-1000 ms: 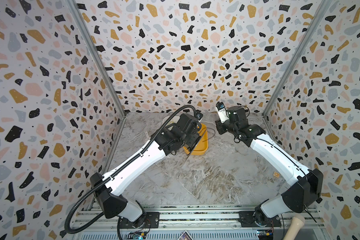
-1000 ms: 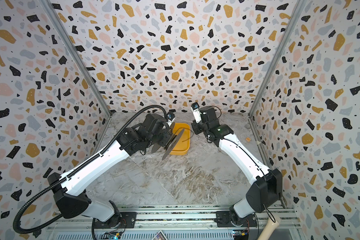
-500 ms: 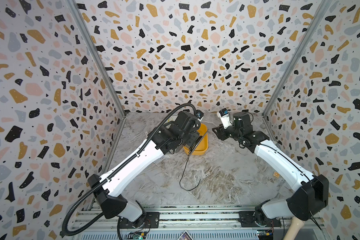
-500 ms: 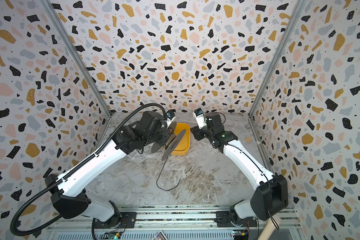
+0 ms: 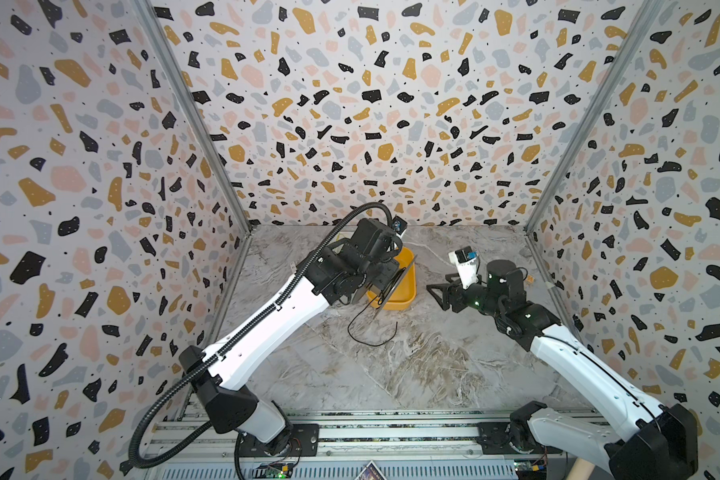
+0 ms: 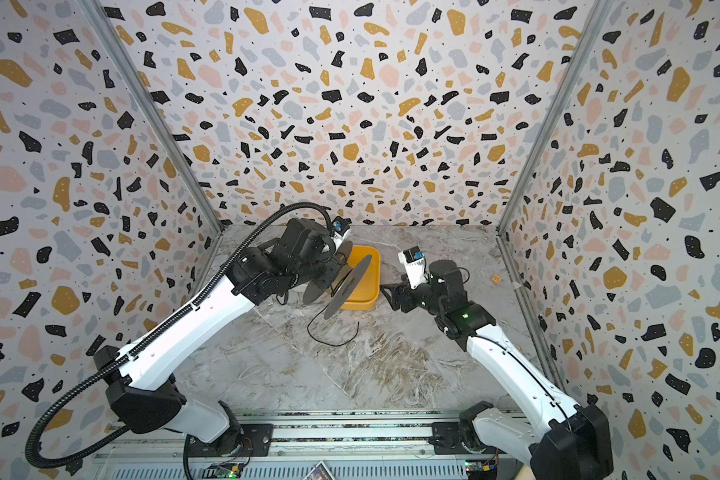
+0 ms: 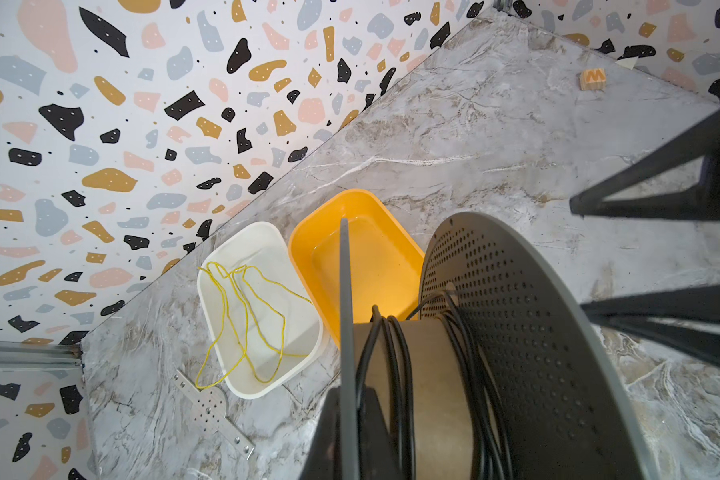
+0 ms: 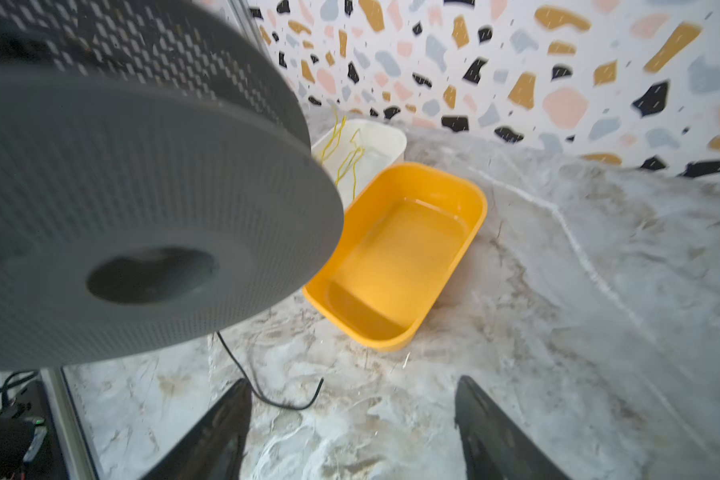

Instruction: Wrap the cables

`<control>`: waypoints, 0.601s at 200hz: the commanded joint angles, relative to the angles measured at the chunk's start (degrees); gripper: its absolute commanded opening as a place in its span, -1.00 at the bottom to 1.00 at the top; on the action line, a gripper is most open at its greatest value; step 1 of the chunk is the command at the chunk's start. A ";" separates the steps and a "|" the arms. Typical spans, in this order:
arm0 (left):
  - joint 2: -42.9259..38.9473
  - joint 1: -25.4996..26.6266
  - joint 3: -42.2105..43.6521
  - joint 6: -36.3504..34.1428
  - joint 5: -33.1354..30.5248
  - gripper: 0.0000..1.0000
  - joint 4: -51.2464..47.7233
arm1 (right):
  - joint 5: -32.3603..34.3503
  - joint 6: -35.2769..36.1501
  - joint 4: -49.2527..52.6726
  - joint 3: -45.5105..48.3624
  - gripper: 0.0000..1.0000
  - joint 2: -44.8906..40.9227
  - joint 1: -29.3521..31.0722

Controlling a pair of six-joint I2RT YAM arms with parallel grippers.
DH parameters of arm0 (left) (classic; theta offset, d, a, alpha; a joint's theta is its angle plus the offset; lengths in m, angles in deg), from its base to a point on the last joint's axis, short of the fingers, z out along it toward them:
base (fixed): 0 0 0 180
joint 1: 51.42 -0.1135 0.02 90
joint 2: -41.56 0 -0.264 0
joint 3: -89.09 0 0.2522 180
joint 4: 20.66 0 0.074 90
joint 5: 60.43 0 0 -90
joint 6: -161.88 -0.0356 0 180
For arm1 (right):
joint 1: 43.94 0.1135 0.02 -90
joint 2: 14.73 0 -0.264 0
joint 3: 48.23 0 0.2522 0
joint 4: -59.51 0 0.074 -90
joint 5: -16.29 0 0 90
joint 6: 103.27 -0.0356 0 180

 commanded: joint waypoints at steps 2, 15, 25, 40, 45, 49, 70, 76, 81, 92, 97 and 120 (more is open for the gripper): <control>-1.61 -0.65 -3.44 1.32 -0.77 -1.00 4.50 | -1.17 -2.57 -6.37 4.27 0.55 0.89 2.78; -1.71 -0.68 -3.47 1.46 -0.69 -1.00 4.61 | 0.74 -2.94 -7.41 5.65 0.56 2.41 4.62; -1.89 -0.69 -3.08 1.58 -0.56 -1.00 4.89 | 0.52 -3.99 -9.65 7.16 0.56 3.42 5.40; -2.24 -0.77 -2.77 1.76 -0.67 -1.00 5.31 | -0.18 -6.35 -12.95 8.85 0.54 5.46 5.57; -2.36 -0.84 -2.63 1.76 -0.57 -1.00 5.44 | -0.36 -7.27 -13.65 9.08 0.52 6.60 5.52; -2.48 -0.86 -2.59 1.85 -0.51 -1.00 5.47 | -0.79 -7.77 -14.05 9.10 0.51 7.62 5.45; -2.55 -1.08 -2.54 2.02 -0.17 -1.00 5.62 | -5.09 -10.09 -18.65 9.43 0.36 13.12 5.47; -2.58 -1.04 -2.37 2.10 -0.04 -1.00 5.77 | -6.07 -11.14 -20.21 9.62 0.31 14.63 5.43; -2.66 -1.15 -2.25 2.12 0.14 -1.00 5.85 | -6.70 -12.02 -21.43 9.66 0.27 16.12 5.42; -2.71 -1.13 -2.02 2.29 0.52 -1.00 6.06 | -9.11 -13.70 -24.25 9.71 0.20 18.91 5.38; -2.73 -1.14 -1.97 2.36 0.61 -1.00 6.11 | -10.10 -14.48 -25.42 9.78 0.18 20.15 5.38; -2.85 -1.23 -1.48 2.56 0.90 -1.00 6.54 | -12.59 -18.24 -30.87 10.45 0.11 24.39 5.39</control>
